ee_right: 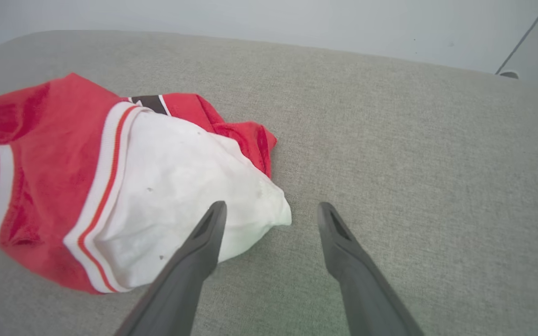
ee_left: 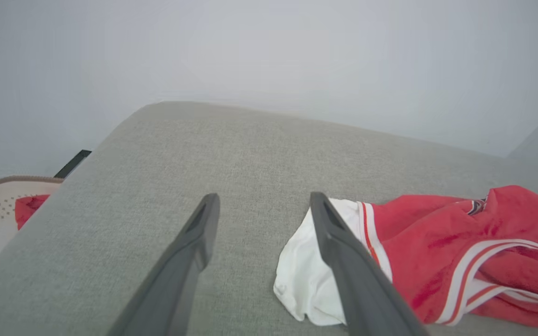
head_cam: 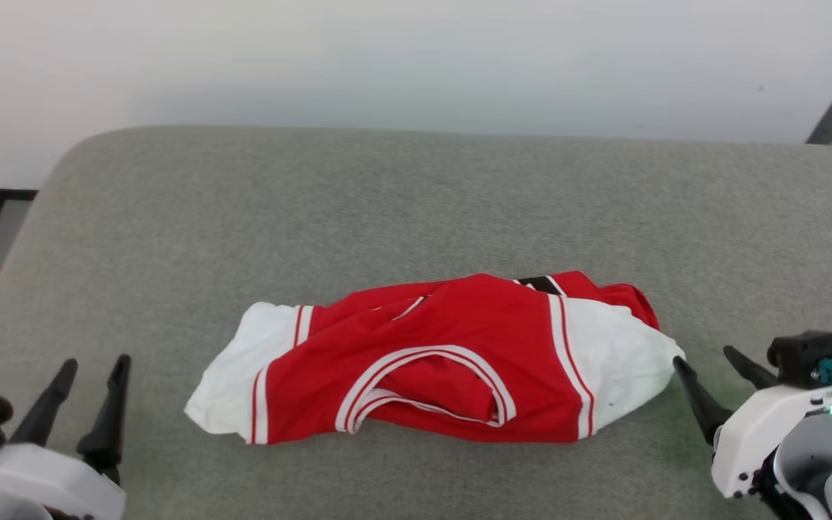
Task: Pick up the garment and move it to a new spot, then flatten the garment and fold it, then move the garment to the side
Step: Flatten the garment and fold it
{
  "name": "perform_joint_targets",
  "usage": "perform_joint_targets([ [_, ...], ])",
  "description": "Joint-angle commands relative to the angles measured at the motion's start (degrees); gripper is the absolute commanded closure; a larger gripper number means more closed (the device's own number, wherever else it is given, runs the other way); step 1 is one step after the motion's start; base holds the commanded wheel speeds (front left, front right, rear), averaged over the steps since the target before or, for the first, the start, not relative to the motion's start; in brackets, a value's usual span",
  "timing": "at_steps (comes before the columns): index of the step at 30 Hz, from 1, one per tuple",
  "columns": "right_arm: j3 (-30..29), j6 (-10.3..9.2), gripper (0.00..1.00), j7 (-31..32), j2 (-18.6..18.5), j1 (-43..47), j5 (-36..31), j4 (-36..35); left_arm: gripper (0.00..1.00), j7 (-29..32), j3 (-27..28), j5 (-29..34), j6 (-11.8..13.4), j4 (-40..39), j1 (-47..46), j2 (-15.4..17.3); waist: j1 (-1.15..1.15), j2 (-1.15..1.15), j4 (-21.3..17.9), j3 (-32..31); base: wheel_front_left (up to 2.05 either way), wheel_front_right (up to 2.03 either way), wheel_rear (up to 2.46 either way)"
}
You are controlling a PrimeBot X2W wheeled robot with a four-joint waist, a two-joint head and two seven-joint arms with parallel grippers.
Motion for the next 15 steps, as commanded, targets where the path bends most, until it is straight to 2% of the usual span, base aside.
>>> perform_joint_targets([
  [1,0.07,-0.04,0.00,0.67,-0.54,-1.04,0.36,0.25,0.00,-1.89,-0.10,1.09,0.21,0.32,0.77,-0.71,0.00,0.00,1.54,-0.52,0.00,0.00,0.00],
  [6,0.16,-0.04,0.00,3.78,-1.66,-2.82,1.41,1.88,0.00,-7.14,-0.18,3.51,0.47,2.48,1.29,-2.74,0.00,0.00,3.43,-0.26,0.00,0.00,0.00],
  [10,0.33,-0.04,0.00,6.45,-2.51,-4.31,2.20,3.40,0.00,-9.08,0.37,4.89,0.47,4.06,1.10,-4.58,0.00,0.00,4.62,0.46,0.00,0.00,0.00],
  [15,0.44,-0.04,0.00,9.09,-3.27,-6.29,2.80,6.15,0.00,-9.83,1.31,5.92,-0.69,5.64,0.53,-7.56,0.00,0.00,6.03,1.73,0.00,0.00,0.00],
])
